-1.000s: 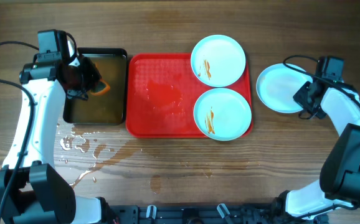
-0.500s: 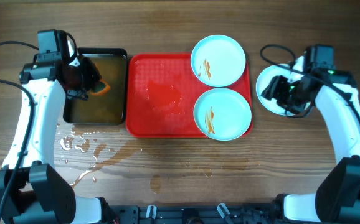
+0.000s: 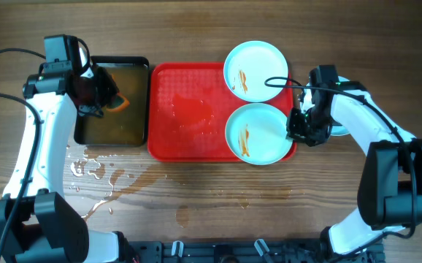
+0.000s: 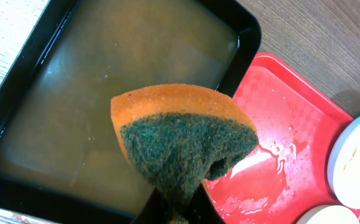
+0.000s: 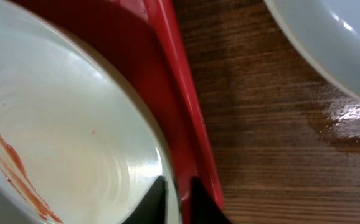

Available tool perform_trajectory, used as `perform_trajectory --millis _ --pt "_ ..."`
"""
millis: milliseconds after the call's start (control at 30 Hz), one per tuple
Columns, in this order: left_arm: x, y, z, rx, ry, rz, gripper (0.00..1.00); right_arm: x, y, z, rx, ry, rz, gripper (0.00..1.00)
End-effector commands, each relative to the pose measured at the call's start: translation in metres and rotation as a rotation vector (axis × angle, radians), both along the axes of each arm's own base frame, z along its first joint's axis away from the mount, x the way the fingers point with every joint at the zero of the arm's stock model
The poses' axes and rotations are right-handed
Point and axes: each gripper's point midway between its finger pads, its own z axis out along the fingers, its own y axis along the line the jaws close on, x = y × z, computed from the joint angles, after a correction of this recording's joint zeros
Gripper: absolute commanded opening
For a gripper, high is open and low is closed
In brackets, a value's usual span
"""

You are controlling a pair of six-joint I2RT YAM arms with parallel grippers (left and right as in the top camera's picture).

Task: Clean dirty plates on tray and stack at the side
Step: 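Grip rim of lower-right plate with right gripper, pull it left, then scrub the second plate with the sponge in the left gripper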

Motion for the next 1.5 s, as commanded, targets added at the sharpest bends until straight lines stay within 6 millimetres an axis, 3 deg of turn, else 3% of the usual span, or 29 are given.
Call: perform_trajectory --millis 0,67,200,267,433,567,633,667,700,767,867,1000,1033,1067,1100,1167,1267,1367,1467 --pt "0.001 0.001 0.002 0.001 -0.008 -0.006 0.04 -0.010 0.003 -0.006 0.007 0.044 0.004 0.04" --pt "0.001 0.001 0.002 0.001 -0.008 -0.006 0.04 -0.012 0.014 -0.004 0.047 0.048 0.029 0.04" --pt "0.001 0.001 0.002 0.001 -0.008 -0.006 0.04 -0.011 0.068 0.010 0.128 0.014 0.140 0.04" --pt "0.001 0.001 0.002 0.001 -0.008 -0.006 0.04 0.006 0.104 0.015 0.136 -0.064 0.120 0.04" --pt "0.000 0.001 0.002 0.000 -0.008 -0.006 0.04 0.056 0.139 0.020 0.012 -0.343 0.017 0.04" --pt "0.001 0.001 0.002 0.000 -0.008 -0.006 0.04 0.060 0.140 0.011 -0.018 -0.354 0.005 0.05" --pt "0.001 0.001 0.002 0.000 -0.008 -0.006 0.04 0.062 0.142 0.003 -0.022 -0.355 0.029 0.28" --pt "0.001 0.001 0.002 0.000 -0.008 -0.006 0.04 0.065 0.144 0.002 -0.017 -0.371 0.064 0.44" --pt "0.001 0.001 0.002 0.000 -0.008 -0.006 0.04 0.069 0.145 0.003 -0.013 -0.391 0.085 0.47" --pt "0.001 0.000 0.002 0.000 -0.008 -0.006 0.04 0.077 0.142 0.005 -0.008 -0.416 0.092 0.49" --pt "0.001 -0.006 0.002 -0.001 -0.008 -0.024 0.04 0.071 0.149 -0.009 0.042 -0.367 0.123 0.44" --pt "0.004 -0.029 0.001 0.001 -0.017 -0.083 0.04 0.061 0.162 -0.027 0.119 -0.295 0.133 0.37" --pt "0.005 -0.037 -0.003 -0.001 -0.008 -0.102 0.04 0.061 0.162 -0.029 0.120 -0.287 0.117 0.27" --pt "0.004 -0.043 -0.009 -0.010 0.011 -0.101 0.04 0.061 0.162 -0.030 0.119 -0.285 0.114 0.07" --pt "0.004 -0.049 -0.018 -0.022 0.033 -0.095 0.04 0.060 0.162 -0.031 0.118 -0.280 0.110 0.04" --pt "0.003 -0.064 -0.036 -0.038 0.080 -0.112 0.04 0.060 0.162 -0.032 0.118 -0.274 0.098 0.04" --pt "0.007 -0.102 -0.063 -0.070 0.118 -0.194 0.04 0.060 0.162 -0.032 0.117 -0.271 0.094 0.04" --pt "0.011 -0.140 -0.083 -0.065 0.113 -0.302 0.04 0.059 0.162 -0.032 0.117 -0.270 0.094 0.05" --pt "0.012 -0.164 -0.096 -0.038 0.092 -0.418 0.04 0.059 0.162 -0.032 0.117 -0.271 0.095 0.04"
